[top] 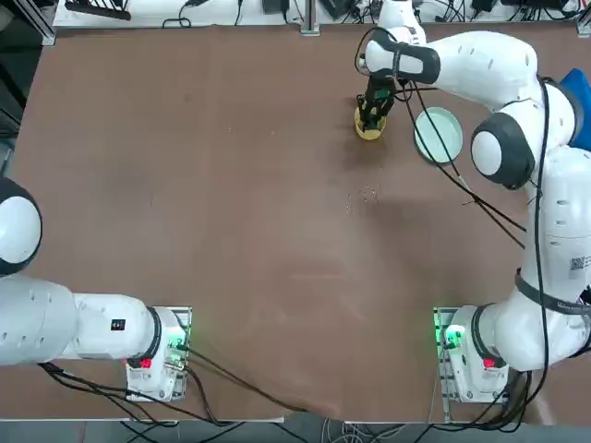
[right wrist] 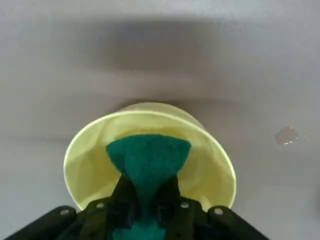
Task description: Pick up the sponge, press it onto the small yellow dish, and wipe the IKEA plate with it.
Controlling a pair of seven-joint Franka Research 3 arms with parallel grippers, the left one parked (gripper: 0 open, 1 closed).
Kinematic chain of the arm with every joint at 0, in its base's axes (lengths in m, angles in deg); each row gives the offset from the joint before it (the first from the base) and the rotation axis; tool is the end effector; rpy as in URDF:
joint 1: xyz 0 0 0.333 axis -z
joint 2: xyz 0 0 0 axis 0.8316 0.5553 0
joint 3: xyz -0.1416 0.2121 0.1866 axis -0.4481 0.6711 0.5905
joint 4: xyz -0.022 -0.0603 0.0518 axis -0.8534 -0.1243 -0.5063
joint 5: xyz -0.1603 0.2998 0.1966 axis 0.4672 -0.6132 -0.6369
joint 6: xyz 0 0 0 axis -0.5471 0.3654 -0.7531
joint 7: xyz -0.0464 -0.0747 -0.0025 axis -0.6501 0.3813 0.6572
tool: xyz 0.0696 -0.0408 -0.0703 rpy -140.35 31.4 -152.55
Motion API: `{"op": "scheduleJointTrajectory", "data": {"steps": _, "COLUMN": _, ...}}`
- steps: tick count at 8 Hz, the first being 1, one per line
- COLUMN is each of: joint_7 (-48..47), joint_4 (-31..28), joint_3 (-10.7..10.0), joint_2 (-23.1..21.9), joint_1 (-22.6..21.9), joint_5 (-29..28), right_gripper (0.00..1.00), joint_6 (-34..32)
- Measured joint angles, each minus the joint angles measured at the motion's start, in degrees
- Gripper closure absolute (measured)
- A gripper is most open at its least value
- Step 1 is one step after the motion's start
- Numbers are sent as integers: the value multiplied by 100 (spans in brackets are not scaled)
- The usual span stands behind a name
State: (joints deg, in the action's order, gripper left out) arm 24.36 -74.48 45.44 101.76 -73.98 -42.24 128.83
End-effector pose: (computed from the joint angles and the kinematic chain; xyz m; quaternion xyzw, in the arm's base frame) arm 0.6457 0.2823 0.1968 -0.9876 -0.0243 0.1509 0.0365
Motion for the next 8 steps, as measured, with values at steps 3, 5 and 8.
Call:
{"op": "scheduleJointTrajectory", "data": {"steps": 3, "joint_7": 114, "joint_4": 25, "joint_3": 0, "joint_2": 26, "joint_1": 3, "joint_5": -1, "right_gripper": 78, "joint_6": 0}}
{"op": "scheduleJointTrajectory", "data": {"steps": 5, "joint_7": 173, "joint_4": 28, "joint_3": 0, "joint_2": 28, "joint_1": 8, "joint_5": -4, "right_gripper": 78, "joint_6": 0}}
{"op": "scheduleJointTrajectory", "data": {"steps": 8, "joint_7": 261, "joint_4": 31, "joint_3": 0, "joint_2": 29, "joint_1": 13, "joint_5": -4, "right_gripper": 78, "joint_6": 0}}
